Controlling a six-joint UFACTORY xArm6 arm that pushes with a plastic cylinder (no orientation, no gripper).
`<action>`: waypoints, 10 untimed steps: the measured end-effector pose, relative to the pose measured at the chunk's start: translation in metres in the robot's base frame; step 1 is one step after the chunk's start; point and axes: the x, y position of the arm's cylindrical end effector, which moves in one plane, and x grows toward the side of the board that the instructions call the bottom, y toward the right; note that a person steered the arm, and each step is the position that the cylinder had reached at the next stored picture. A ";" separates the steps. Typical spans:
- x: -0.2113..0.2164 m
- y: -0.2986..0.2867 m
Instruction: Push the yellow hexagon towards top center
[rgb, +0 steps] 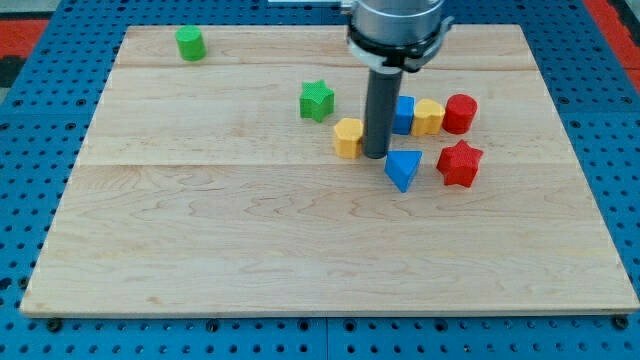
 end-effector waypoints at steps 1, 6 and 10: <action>0.015 -0.034; -0.016 -0.018; -0.147 -0.008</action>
